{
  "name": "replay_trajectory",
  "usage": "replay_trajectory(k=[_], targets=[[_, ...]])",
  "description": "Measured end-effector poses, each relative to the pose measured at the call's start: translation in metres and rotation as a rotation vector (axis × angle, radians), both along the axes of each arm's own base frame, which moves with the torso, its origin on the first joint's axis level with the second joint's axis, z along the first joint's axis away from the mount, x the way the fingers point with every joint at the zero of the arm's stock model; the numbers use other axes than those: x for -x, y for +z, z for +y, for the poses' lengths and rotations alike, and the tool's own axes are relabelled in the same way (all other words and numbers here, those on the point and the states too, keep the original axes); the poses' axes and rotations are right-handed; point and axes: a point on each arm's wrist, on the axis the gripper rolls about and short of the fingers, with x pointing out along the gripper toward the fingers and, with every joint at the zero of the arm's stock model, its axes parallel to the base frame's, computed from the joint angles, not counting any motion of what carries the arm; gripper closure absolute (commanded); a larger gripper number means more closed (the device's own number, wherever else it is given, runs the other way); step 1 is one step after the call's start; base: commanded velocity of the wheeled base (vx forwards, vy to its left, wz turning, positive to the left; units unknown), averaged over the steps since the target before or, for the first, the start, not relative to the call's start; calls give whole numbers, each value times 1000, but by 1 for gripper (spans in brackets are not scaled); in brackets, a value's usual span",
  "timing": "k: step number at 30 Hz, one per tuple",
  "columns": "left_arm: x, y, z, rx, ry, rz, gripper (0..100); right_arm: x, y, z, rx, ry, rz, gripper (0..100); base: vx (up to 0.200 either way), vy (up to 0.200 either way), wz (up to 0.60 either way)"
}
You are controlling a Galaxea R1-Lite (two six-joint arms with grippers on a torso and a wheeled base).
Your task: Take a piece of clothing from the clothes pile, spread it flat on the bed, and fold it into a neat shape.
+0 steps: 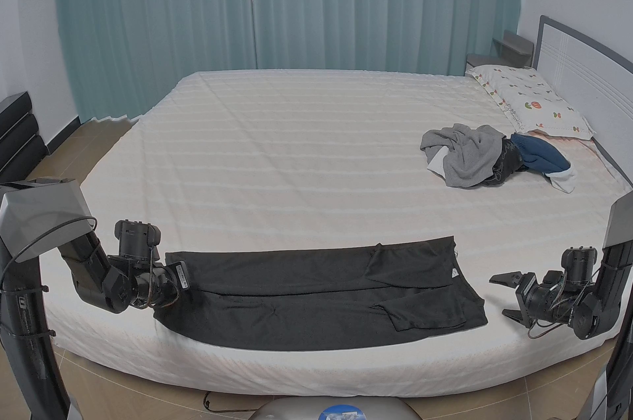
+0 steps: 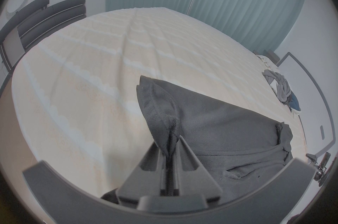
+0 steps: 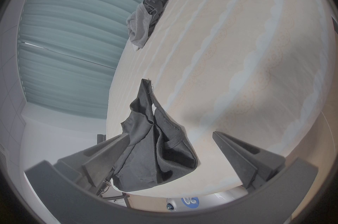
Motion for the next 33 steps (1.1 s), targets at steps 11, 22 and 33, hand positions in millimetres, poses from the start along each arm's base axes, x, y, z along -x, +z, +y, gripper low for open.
replay_trajectory(k=[11,22,33], targets=[[0,7,-6,-10,-4,-21,100,0,0,0,-2,1,2,0,0,0,0],[3,15,-18,17,-17,-40,100,0,0,0,-2,1,2,0,0,-109,0],[8,28,-33,41,-45,-63,100,-1,1,-1,-32,-26,6,0,0,-200,0]])
